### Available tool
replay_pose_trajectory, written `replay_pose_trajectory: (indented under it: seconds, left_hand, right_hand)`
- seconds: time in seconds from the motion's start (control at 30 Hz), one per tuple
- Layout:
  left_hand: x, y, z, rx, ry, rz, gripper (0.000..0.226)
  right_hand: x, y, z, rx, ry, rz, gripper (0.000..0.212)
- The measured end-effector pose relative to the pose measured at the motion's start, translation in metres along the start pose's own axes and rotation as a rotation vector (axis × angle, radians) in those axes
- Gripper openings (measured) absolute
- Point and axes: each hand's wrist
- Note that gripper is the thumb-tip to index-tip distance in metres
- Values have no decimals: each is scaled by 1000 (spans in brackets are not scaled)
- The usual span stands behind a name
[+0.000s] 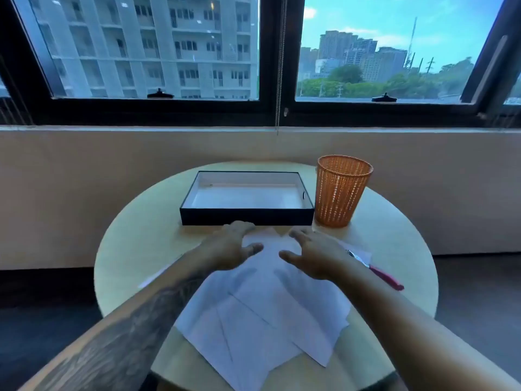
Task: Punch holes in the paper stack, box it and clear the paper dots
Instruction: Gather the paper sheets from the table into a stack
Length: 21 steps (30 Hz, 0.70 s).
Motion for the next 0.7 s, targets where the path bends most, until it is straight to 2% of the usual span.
replay_pose_trajectory:
  seconds: [0.17, 0.3, 0.5, 0.6, 0.7]
  left_hand:
    - [45, 18, -1, -25, -2, 137, 68]
    - [66, 31, -3, 14, -150, 83, 91]
    - [73, 33, -4, -8, -201, 10, 84]
    - [76, 33, -6, -9, -198, 29, 74]
    - [75, 33, -7, 2, -178, 13, 68]
  right_hand:
    - [49, -8, 0, 59, -20, -32, 71]
    - [66, -5, -8, 13, -120, -4, 69]
    - [73, -10, -16, -223, -65, 82, 68]
    - [70, -11, -17, -344, -54, 199, 57]
    - [71, -19, -12, -276, -207, 300, 50]
Point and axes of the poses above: each hand's wrist, its own z-axis towards the middle knuckle, its own x-axis out of the palm, y = z × x, and after that the axes turned 6 degrees about y, right-handed
